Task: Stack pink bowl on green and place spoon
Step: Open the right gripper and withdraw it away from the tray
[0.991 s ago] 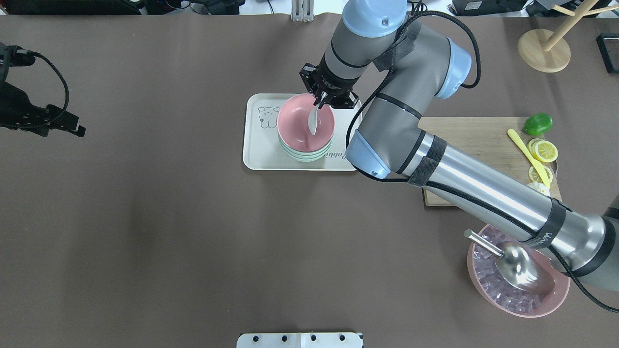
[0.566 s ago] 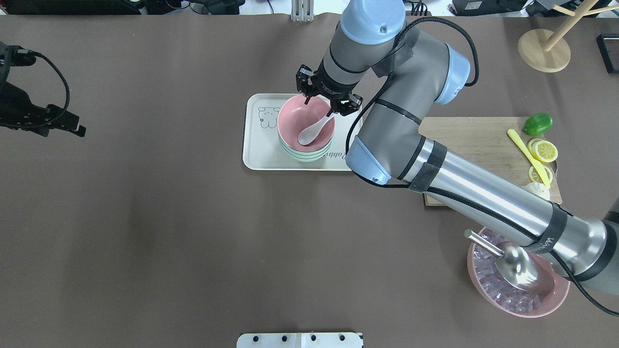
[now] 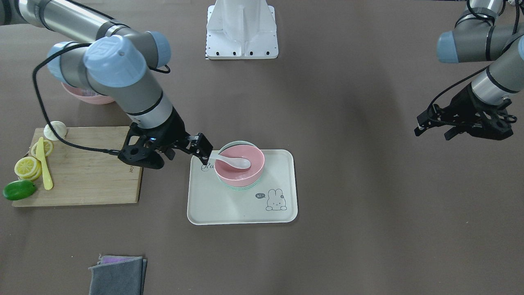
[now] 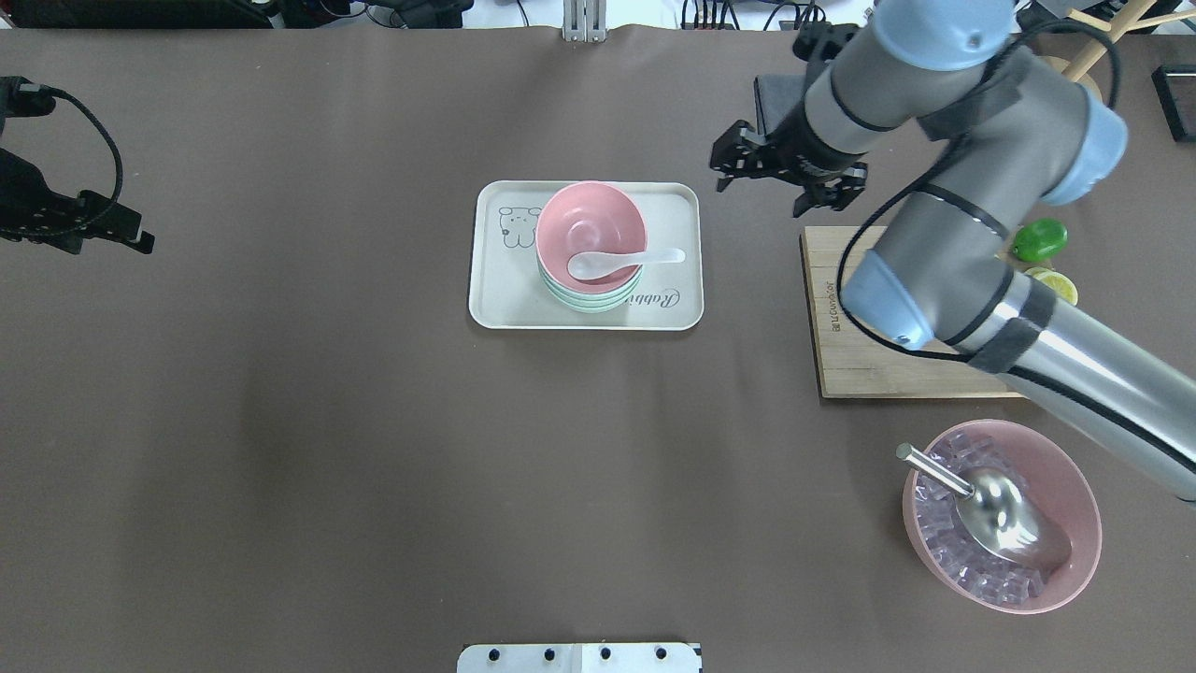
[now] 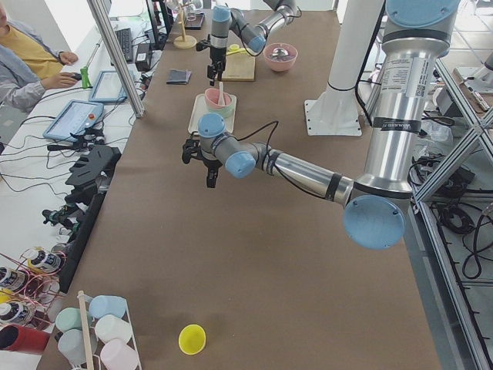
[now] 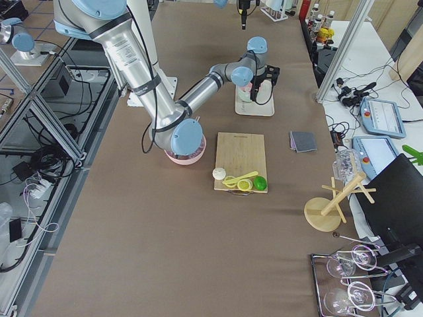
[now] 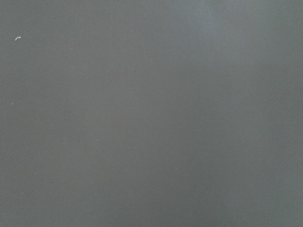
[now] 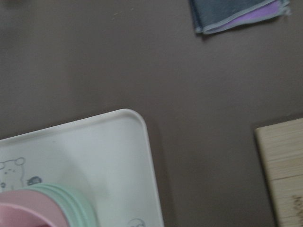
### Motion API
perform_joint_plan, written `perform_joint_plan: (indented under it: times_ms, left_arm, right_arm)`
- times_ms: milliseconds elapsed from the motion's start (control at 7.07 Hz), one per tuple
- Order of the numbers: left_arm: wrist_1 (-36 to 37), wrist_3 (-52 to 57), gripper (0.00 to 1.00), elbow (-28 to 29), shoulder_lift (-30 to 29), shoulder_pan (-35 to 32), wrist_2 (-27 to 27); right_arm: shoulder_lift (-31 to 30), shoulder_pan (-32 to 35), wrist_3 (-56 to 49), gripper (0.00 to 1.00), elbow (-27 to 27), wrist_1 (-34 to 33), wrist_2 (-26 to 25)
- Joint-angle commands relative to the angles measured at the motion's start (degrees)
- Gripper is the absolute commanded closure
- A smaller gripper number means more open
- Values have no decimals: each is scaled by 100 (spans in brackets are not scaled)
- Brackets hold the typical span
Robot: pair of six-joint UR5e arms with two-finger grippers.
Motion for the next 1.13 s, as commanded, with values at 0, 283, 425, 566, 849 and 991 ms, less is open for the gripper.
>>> perform_joint_plan:
  times_ms: [0,283,425,566,849,991]
  left_arm:
    - [157,1184,2,210,358,-527,11]
    - [307,1517,2,352,623,-1099,-129]
    - [316,1544,2,387,729,-1189,-434]
    - [307,1700,2,466,791,-1407,-759]
    - [316,2299,2,458,1143,-1524,-675]
    - [429,2300,2,527,1143,-1698,-683]
  right_arm:
    - [-1273,871,-2190,0,274,2,92]
    - [-2076,1837,-4704,0,-153,19,75]
    - [-2149,2390,-5682,0,-635,28,240]
    - [-2123,2813,-5961,0,-1084,54,764]
    - [-2201,3072,-6008,0,-1115,81,1050]
    - [-2246,3073,-6008,0,-1080,89,1033]
